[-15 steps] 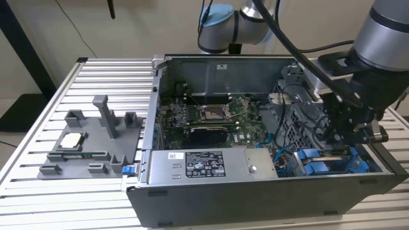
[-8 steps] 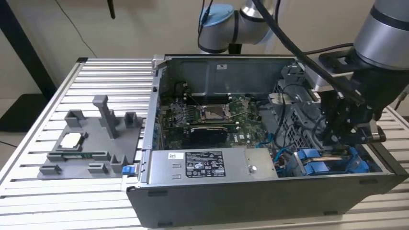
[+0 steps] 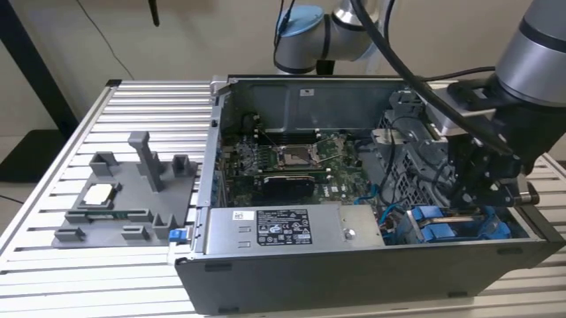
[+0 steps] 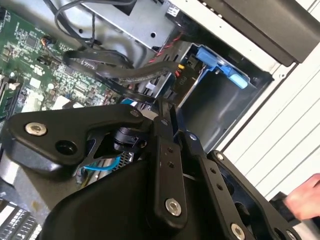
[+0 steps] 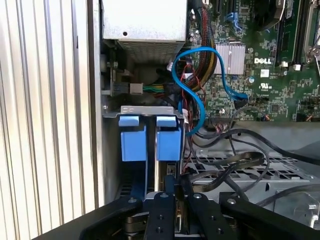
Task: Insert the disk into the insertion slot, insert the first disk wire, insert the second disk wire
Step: 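Insert the second disk wire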
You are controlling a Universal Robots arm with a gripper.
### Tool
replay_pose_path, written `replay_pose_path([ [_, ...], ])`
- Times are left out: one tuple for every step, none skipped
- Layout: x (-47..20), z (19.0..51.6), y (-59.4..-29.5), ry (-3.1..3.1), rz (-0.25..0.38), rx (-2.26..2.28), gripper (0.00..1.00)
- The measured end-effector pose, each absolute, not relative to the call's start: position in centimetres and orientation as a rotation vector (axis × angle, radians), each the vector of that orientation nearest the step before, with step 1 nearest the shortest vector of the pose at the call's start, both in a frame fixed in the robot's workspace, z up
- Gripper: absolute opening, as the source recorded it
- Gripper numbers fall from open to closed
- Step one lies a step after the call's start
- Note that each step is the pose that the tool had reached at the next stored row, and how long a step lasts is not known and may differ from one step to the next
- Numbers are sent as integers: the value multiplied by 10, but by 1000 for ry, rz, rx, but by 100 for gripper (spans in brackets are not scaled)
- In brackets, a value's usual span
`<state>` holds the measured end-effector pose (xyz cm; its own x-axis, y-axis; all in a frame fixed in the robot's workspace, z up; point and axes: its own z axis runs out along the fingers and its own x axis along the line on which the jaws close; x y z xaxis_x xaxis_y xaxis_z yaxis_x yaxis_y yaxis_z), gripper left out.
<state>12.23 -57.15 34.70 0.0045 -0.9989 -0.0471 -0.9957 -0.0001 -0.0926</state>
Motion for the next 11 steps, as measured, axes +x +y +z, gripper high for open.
replay_pose_path([
  [123,347,-572,2149,-49,-2154,16],
  [123,346,-572,2149,-49,-2154,16],
  [123,346,-572,2149,-49,-2153,16],
  [123,345,-572,2149,-48,-2153,16],
  [124,345,-572,2148,-48,-2153,16],
  [124,345,-572,2148,-48,-2153,16],
  [124,345,-572,2148,-48,-2153,16],
  [125,344,-572,2148,-47,-2153,16],
  [125,344,-572,2148,-47,-2152,16],
  [125,344,-572,2148,-46,-2152,16],
  [125,344,-572,2148,-46,-2152,16],
])
